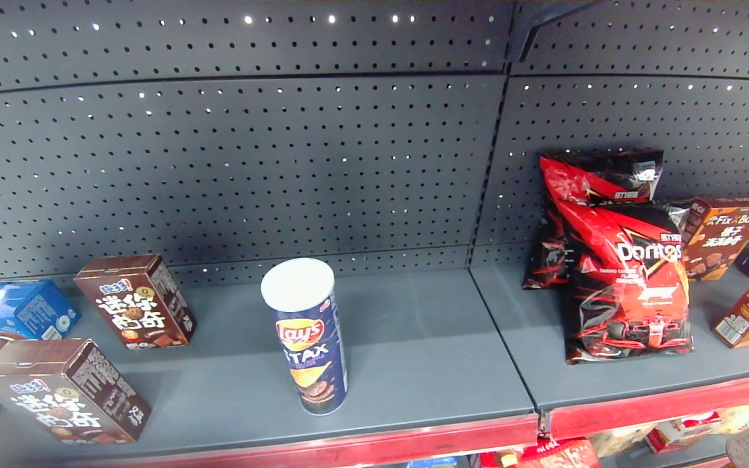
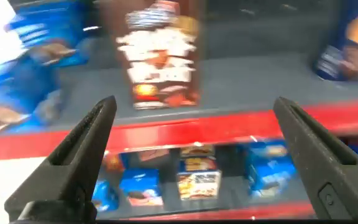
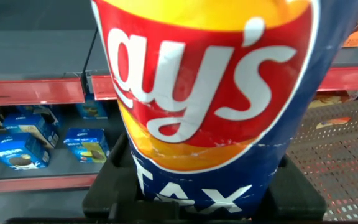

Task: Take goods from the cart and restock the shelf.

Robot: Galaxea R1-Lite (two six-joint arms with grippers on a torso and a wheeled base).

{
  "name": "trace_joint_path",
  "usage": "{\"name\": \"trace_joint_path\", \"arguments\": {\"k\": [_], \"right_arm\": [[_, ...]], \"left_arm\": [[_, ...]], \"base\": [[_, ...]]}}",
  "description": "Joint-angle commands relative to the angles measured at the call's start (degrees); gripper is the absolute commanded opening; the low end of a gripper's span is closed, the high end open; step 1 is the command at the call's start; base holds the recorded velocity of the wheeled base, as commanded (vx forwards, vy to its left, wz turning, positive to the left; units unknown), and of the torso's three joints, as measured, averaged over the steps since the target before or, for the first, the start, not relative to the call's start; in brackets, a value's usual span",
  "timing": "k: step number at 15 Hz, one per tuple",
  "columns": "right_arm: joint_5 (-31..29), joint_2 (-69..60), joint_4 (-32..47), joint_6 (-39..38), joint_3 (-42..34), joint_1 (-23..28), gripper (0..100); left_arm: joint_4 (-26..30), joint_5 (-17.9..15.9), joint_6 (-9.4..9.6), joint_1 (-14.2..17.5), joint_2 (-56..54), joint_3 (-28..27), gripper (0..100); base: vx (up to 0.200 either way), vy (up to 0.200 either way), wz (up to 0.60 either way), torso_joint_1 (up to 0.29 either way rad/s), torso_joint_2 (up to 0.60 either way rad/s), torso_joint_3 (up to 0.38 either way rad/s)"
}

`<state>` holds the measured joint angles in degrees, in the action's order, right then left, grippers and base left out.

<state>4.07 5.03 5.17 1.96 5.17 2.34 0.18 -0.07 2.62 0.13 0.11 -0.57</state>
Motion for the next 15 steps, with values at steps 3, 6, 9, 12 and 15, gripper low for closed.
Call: {"name": "trace_joint_path", "arguments": {"k": [3, 6, 9, 12, 15], "right_arm": [[-0.03, -0.38, -0.51, -0.03, 0.19, -0.14, 0], [0.15, -0.38, -0.51, -0.73, 1.25, -0.23, 0], [0.32, -0.38, -1.30, -0.56, 1.34, -0.32, 0], [0.06, -4.42, -0.25, -0.03, 0.28, -2.43, 0], [-0.91, -4.24, 0.19, 2.08, 1.42, -2.43, 0]], "left_arm": [[-0.09, -0.72, -1.92, -0.13, -0.02, 0.49, 100], [-0.09, 0.07, -2.80, -0.13, -0.02, 0.57, 100], [-0.09, 0.07, -2.71, -0.13, -0.02, 0.57, 100], [-0.09, 0.07, -2.71, -0.13, -0.02, 0.57, 100], [-0.09, 0.07, -2.71, -0.13, -0.02, 0.57, 100]], "base": [[0.000, 0.000, 0.00, 0.000, 0.00, 0.000], [0.000, 0.000, 0.00, 0.000, 0.00, 0.000], [0.000, 0.000, 0.00, 0.000, 0.00, 0.000], [0.000, 0.000, 0.00, 0.000, 0.00, 0.000], [0.000, 0.000, 0.00, 0.000, 0.00, 0.000]]}}
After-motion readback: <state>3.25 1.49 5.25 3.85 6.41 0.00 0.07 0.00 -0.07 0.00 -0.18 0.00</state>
